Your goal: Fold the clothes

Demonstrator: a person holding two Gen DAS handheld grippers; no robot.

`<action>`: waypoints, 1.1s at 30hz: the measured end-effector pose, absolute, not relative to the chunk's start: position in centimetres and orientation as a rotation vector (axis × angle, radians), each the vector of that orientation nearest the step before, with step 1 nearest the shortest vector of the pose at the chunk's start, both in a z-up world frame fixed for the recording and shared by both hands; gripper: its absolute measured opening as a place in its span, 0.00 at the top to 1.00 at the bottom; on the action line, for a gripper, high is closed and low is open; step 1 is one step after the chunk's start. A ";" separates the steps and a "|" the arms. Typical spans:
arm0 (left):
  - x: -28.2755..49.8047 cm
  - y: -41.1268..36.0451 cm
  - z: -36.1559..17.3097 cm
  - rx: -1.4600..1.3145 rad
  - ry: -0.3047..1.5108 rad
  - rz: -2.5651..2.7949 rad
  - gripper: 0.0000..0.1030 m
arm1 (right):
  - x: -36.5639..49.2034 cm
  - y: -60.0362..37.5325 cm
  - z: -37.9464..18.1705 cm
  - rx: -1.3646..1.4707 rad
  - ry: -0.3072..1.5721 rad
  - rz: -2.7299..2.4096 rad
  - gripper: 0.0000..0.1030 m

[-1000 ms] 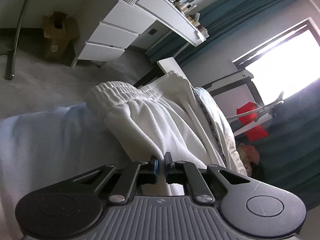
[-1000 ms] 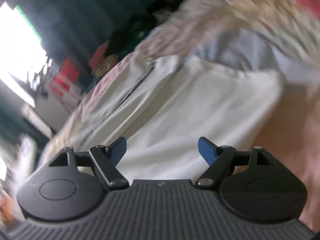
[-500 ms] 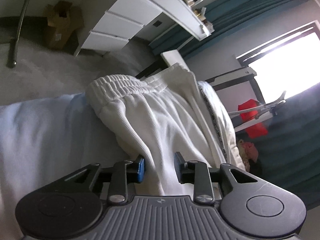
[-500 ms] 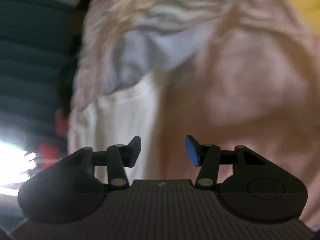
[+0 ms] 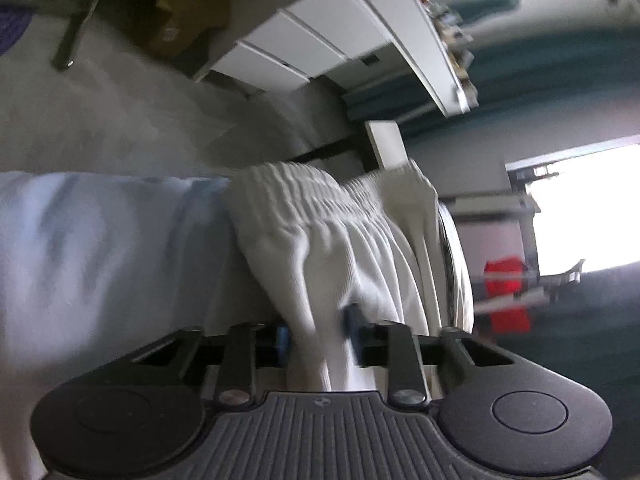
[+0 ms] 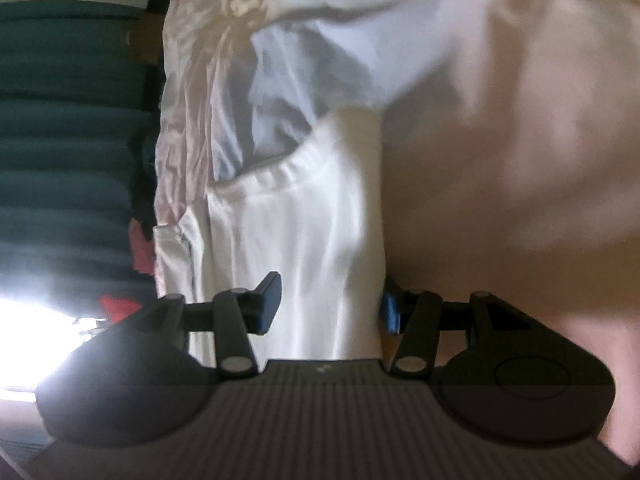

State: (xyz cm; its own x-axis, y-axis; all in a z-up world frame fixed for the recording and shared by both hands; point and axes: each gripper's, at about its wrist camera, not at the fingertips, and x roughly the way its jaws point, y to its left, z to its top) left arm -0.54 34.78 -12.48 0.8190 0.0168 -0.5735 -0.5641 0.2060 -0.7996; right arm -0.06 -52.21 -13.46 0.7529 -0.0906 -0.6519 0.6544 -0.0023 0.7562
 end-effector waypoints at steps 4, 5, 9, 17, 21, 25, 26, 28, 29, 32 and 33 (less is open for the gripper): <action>-0.6 35.4 -12.9 -1.322 0.496 0.410 0.88 | 1.0 -51.9 -12.1 1.305 0.511 -0.677 0.94; -0.9 35.4 -12.8 -1.334 0.473 0.401 0.91 | 0.7 -51.8 -11.8 1.287 0.501 -0.681 0.95; -1.4 35.7 -12.2 -1.327 0.430 0.379 0.95 | -0.3 -51.2 -9.9 1.207 0.411 -0.661 0.95; -0.9 35.4 -6.7 -1.210 0.378 0.339 0.96 | -0.8 -50.1 -6.2 1.120 0.282 -0.594 0.95; 3.1 34.8 -1.5 -1.120 0.384 0.325 0.96 | 1.9 -49.7 -3.5 1.074 0.263 -0.551 0.95; 9.6 33.4 2.6 -1.019 0.385 0.422 0.96 | 7.9 -49.9 -0.1 0.991 0.235 -0.514 0.95; 11.5 33.1 3.4 -1.002 0.388 0.454 0.96 | 10.1 -50.0 0.5 0.959 0.242 -0.511 0.95; 15.7 32.8 3.9 -1.005 0.387 0.509 0.96 | 15.4 -50.2 1.6 0.861 0.277 -0.517 0.95; 18.1 32.5 4.0 -0.991 0.382 0.530 0.96 | 17.9 -50.2 1.8 0.815 0.286 -0.515 0.95; 25.5 31.7 3.8 -0.940 0.371 0.585 0.96 | 25.9 -50.3 1.7 0.719 0.309 -0.507 0.95; 28.2 31.5 3.5 -0.924 0.374 0.599 0.96 | 28.3 -50.3 1.1 0.710 0.327 -0.516 0.95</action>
